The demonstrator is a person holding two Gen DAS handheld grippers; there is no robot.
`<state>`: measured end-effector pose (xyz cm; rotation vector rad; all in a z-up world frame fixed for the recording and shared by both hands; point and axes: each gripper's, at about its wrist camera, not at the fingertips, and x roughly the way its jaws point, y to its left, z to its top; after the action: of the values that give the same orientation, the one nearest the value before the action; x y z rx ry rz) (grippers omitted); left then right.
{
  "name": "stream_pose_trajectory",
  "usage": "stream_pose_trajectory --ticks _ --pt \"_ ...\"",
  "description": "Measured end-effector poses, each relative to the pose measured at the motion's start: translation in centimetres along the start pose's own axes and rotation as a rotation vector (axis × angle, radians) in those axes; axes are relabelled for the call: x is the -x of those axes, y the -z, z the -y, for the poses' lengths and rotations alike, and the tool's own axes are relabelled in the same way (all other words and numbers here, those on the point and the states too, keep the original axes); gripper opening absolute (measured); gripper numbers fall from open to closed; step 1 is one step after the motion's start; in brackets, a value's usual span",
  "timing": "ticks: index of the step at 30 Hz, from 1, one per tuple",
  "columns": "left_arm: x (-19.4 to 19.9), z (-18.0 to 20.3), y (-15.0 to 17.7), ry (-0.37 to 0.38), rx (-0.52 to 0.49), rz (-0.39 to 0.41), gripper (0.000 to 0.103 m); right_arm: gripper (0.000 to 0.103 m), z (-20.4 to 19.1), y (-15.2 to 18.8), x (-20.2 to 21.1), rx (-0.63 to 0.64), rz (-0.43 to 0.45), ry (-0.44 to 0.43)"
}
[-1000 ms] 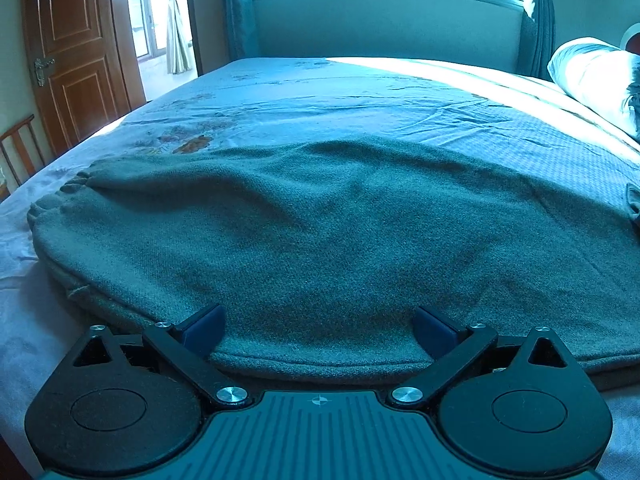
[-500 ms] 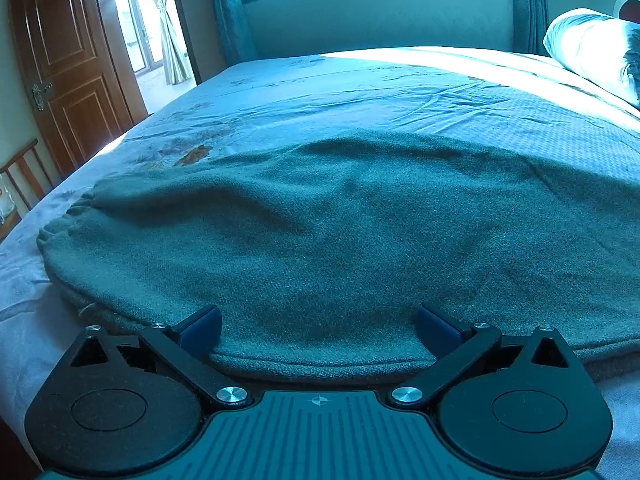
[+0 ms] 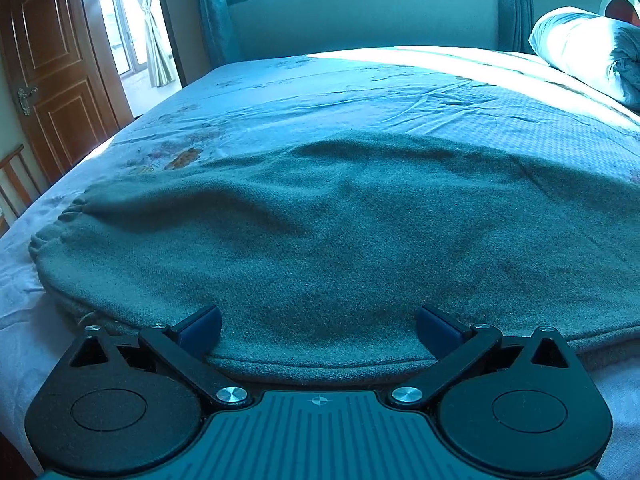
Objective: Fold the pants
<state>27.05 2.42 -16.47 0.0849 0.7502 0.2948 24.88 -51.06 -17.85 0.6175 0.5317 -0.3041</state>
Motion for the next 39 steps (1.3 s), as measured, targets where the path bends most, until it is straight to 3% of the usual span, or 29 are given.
stream_pose_trajectory --ticks 3,4,9,12,15,18,21,24,26,29,33,34,36,39 --pt "0.0 -0.1 0.1 0.002 0.000 0.005 0.103 0.017 1.4 -0.9 -1.2 -0.096 -0.058 -0.020" --pt "0.1 0.0 0.1 0.001 -0.002 0.007 0.103 0.000 1.5 -1.0 -1.3 -0.092 -0.062 -0.018" --pt "0.7 -0.2 0.2 -0.015 -0.016 0.025 0.103 0.000 1.5 -0.7 1.5 -0.075 0.025 -0.053" --pt "0.7 -0.5 0.4 -0.007 -0.020 0.027 0.103 0.000 2.5 0.2 -0.4 -0.087 -0.038 -0.010" --pt "0.8 -0.8 0.3 -0.008 -0.019 0.024 0.103 0.000 3.1 0.1 -0.3 -0.105 -0.034 -0.034" --pt "1.1 -1.5 0.4 -0.022 -0.020 0.035 0.103 0.020 1.1 0.4 3.0 -0.029 0.066 0.019" --pt "1.2 -2.7 0.6 -0.041 0.014 0.049 0.103 0.020 -1.6 1.9 4.0 0.025 -0.017 -0.140" --pt "1.0 -3.8 0.9 -0.045 0.034 0.047 0.103 0.018 -6.2 4.8 3.3 0.101 -0.156 -0.299" --pt "1.1 -4.8 1.1 -0.039 0.050 0.043 0.103 0.018 -10.5 7.4 2.9 0.257 -0.204 -0.340" --pt "1.2 -6.1 1.2 -0.051 0.064 0.039 0.103 0.018 -16.5 11.2 2.7 0.494 -0.222 -0.351" --pt "0.5 -8.3 1.7 -0.062 0.101 0.010 0.103 0.018 -22.2 14.6 2.5 0.692 -0.212 -0.339" --pt "0.1 -8.7 2.0 -0.039 0.105 -0.006 0.103 0.018 -23.0 15.4 1.9 0.733 -0.221 -0.312" --pt "0.0 -9.2 2.3 -0.017 0.118 -0.005 0.103 0.020 -23.5 17.2 0.6 0.799 -0.332 -0.269" --pt "0.1 -9.6 2.7 0.005 0.120 -0.006 0.103 0.020 -22.6 19.0 2.1 0.899 -0.281 -0.266"
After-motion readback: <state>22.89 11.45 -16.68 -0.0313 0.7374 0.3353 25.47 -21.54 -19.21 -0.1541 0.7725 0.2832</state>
